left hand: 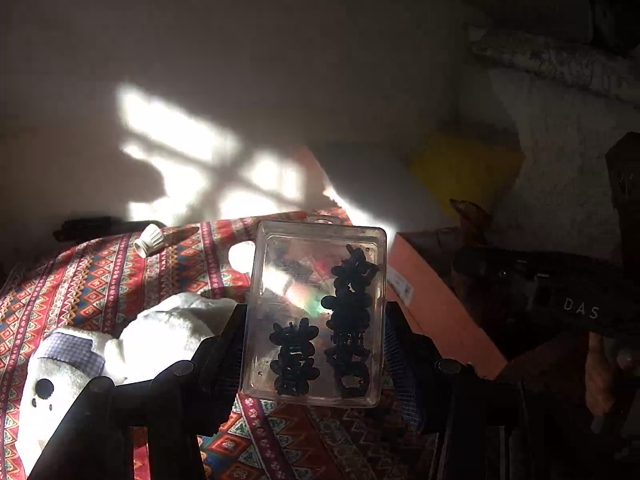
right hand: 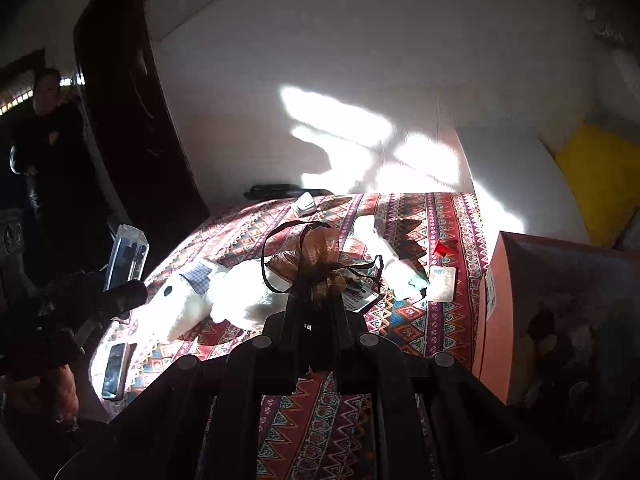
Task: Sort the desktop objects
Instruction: 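Carry clip box and mesh pouch into the orange box and release, then grasp white bottle with left tool while right tool grasps pink-teal cup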
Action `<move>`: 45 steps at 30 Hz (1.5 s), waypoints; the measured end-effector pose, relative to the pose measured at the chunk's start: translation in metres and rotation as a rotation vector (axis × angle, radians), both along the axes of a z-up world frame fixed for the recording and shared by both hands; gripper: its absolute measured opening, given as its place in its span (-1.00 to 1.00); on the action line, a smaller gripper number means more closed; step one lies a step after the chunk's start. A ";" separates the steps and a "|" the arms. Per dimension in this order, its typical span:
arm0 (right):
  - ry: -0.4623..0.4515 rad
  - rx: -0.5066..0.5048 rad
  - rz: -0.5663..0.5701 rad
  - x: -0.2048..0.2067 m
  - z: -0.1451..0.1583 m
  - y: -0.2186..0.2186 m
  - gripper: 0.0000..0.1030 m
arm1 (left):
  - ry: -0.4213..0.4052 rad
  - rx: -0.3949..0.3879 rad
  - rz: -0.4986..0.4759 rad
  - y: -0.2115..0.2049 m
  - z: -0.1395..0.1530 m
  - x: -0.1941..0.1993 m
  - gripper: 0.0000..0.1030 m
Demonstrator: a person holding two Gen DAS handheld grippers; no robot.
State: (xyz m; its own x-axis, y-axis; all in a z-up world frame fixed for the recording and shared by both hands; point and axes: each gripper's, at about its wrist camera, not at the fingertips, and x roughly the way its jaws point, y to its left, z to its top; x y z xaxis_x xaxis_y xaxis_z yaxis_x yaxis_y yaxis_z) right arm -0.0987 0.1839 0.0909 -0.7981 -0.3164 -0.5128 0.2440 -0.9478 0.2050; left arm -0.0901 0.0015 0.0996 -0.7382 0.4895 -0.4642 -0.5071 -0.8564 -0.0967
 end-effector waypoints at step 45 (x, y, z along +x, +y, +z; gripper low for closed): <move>0.055 -0.138 -0.575 0.013 -0.005 0.195 0.96 | -0.107 -0.090 -0.019 0.114 -0.019 -0.093 0.74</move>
State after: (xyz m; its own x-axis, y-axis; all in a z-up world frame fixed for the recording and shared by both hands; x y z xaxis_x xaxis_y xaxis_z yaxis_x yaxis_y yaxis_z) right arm -0.0858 0.3789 0.0858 -0.8852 0.1138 -0.4511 -0.2871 -0.8966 0.3373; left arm -0.1834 0.1156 0.0803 -0.6729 0.4561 -0.5824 -0.5146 -0.8542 -0.0744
